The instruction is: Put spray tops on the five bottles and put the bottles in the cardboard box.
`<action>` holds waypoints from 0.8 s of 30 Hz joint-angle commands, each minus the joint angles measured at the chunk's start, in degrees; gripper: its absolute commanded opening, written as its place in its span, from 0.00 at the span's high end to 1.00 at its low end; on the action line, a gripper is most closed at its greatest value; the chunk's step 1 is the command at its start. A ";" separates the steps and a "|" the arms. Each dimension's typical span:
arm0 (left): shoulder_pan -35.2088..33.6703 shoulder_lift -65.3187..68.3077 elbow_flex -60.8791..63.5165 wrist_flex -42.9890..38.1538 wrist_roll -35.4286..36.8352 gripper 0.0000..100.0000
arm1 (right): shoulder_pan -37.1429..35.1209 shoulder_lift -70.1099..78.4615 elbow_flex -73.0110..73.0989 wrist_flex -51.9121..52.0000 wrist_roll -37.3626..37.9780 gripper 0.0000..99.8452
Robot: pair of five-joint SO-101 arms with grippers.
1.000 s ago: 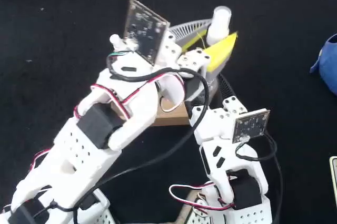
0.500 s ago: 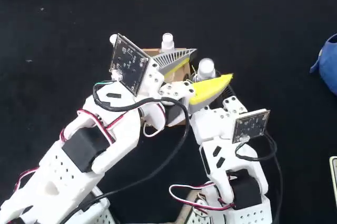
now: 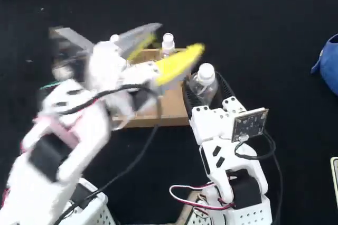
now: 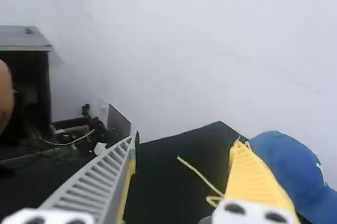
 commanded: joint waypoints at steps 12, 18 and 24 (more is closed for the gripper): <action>-43.65 -12.48 22.29 12.57 -0.09 0.83 | -3.34 5.23 7.43 -20.40 -8.00 0.99; -50.24 -13.10 43.82 -6.15 -0.09 0.83 | -6.95 9.63 11.91 -29.54 -7.91 0.99; -50.95 -13.10 53.41 -14.68 0.35 0.83 | -6.86 10.95 12.97 -30.33 -7.91 0.99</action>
